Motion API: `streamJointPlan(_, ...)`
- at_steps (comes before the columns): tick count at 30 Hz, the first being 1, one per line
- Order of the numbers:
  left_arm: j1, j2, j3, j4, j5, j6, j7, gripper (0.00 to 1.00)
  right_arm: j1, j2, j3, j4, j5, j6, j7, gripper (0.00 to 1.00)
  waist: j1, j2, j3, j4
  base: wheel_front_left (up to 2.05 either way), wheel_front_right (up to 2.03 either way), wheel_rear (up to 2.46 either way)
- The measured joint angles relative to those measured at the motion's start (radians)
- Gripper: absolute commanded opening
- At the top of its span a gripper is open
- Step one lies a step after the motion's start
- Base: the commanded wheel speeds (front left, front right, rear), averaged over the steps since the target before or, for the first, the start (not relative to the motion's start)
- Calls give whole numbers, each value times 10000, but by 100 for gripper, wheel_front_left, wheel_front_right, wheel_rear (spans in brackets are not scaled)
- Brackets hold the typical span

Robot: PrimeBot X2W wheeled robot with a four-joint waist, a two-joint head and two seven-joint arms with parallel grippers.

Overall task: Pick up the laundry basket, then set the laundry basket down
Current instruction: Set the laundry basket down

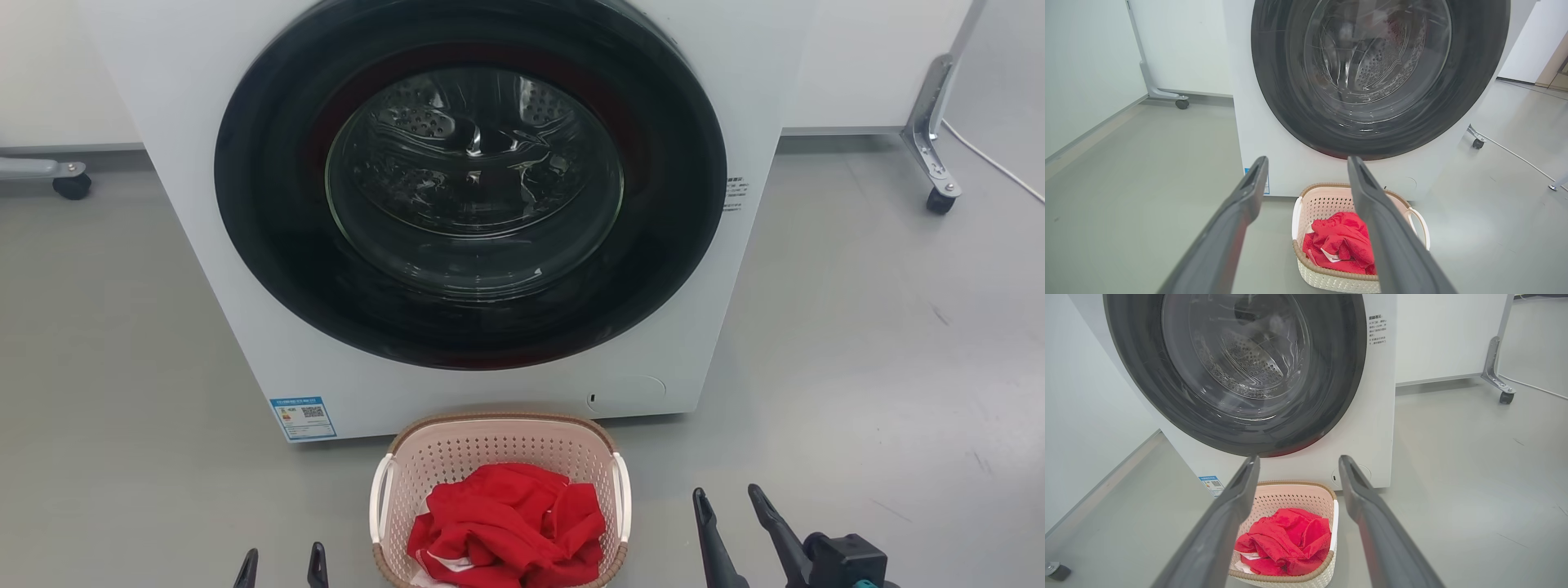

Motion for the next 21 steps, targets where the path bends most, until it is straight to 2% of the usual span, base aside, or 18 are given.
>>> streamJointPlan(6,112,-36,2,-393,309,10,0,100,434,174,-541,-598,-481,-2,0,100,0,0,27,9,0,0,0)
streamJointPlan(21,127,-65,63,-907,596,13,0,100,748,428,-1101,-1453,-1421,-2,-2,100,0,0,137,46,0,0,0)
